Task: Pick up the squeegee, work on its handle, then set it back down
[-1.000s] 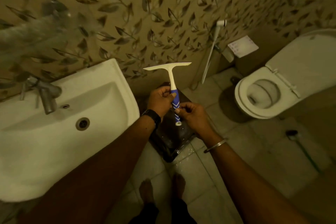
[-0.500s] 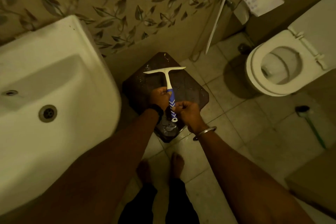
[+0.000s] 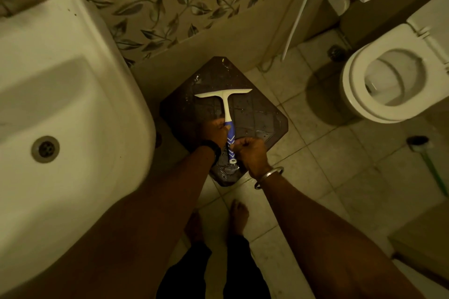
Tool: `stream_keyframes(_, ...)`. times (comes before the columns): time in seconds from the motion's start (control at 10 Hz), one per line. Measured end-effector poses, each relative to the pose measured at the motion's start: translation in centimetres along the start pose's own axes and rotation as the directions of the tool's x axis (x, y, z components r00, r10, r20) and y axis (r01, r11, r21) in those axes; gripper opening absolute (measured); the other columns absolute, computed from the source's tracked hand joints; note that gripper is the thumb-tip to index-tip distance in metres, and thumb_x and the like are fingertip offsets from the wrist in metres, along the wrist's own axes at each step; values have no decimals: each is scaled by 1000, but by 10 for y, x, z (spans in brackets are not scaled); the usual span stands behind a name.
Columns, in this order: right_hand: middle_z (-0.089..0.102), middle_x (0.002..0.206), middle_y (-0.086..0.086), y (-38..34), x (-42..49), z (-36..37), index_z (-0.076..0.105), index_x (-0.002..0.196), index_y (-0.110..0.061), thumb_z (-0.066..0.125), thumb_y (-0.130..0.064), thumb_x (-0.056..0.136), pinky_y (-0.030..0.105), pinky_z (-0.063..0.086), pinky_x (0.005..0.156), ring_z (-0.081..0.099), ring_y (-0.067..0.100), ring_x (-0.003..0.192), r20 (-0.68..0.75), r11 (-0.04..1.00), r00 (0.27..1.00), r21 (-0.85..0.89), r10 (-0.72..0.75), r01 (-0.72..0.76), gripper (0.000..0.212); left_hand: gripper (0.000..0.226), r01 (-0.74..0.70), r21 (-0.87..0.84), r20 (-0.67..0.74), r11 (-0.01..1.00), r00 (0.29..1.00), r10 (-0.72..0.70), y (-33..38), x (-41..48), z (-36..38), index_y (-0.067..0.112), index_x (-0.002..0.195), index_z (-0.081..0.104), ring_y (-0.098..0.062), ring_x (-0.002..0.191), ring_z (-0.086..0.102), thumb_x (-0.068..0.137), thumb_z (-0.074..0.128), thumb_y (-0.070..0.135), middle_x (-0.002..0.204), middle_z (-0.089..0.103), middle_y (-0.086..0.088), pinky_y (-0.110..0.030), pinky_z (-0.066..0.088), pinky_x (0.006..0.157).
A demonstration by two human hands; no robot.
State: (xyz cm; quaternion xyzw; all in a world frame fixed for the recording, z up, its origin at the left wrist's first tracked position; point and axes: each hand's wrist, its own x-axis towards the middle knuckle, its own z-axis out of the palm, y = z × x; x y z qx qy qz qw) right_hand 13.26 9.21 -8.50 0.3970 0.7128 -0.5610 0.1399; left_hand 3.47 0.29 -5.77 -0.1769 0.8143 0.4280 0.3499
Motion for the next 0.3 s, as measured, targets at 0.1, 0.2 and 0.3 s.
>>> stream_keyframes(0.1,79,93,15,1,-3,1,77,93,-6,79,-9,91,47,65,78,75,27,80,-3,1000,1000,20,22,-22,4,39,44,-63,26,997,999,-43,-1,-3,-4,8,136,60,-30,119,64,97,61,8,135,65,-13,-50,57,99)
stream_keyframes(0.2,79,94,11,0,-13,1,79,95,-7,77,-7,92,49,64,86,76,28,88,-44,1000,999,4,20,-20,4,40,49,-64,27,997,999,-47,2,-18,-17,8,136,60,-30,119,64,96,61,7,133,65,-12,-50,56,100)
stream_keyframes(0.3,77,88,2,-16,-27,-1,79,96,-11,76,-8,92,46,63,89,73,20,84,-91,998,994,28,60,-58,6,37,41,-113,7,993,999,-40,10,-39,-30,6,133,62,-31,117,64,96,61,5,127,66,-12,-51,55,101)
